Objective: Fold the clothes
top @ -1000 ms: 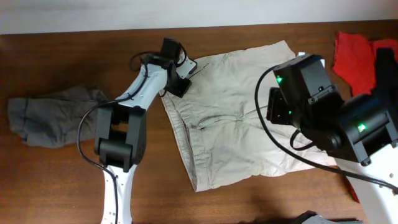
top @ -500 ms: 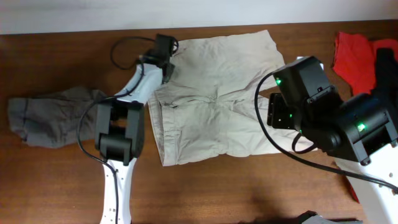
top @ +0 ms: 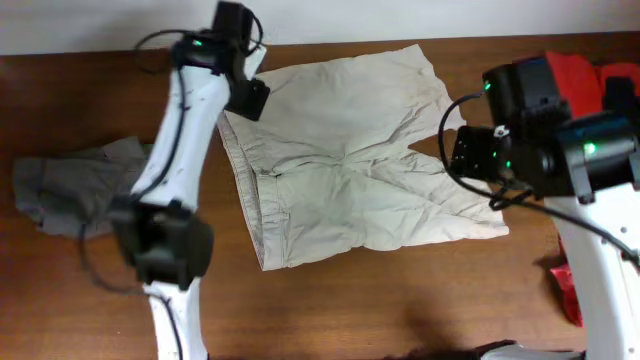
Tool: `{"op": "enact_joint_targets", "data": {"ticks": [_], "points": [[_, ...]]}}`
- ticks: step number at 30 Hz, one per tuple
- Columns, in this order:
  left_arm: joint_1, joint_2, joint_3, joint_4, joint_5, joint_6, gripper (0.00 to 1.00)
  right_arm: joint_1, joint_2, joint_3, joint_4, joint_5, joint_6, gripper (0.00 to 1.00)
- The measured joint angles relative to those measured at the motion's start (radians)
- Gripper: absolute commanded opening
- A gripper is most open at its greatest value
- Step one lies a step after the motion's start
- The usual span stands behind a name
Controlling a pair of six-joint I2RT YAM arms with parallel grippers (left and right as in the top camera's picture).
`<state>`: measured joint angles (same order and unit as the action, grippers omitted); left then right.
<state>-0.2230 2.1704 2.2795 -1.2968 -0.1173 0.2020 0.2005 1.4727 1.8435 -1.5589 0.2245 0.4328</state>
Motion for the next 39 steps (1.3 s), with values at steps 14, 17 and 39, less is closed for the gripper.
{"op": "enact_joint_targets", "data": {"ticks": [14,17,39], "points": [[-0.095,-0.134,-0.274,-0.227,0.264,-0.113,0.2,-0.169,0.216,-0.005,0.01,-0.101,-0.139,0.49],[-0.155,-0.124,-0.439,-0.105,0.279,-0.117,0.15,-0.211,0.317,-0.018,0.024,-0.152,-0.196,0.44],[-0.2,-0.158,-1.006,0.176,0.312,-0.177,0.15,-0.274,0.763,-0.136,0.307,-0.32,-0.422,0.15]]}}
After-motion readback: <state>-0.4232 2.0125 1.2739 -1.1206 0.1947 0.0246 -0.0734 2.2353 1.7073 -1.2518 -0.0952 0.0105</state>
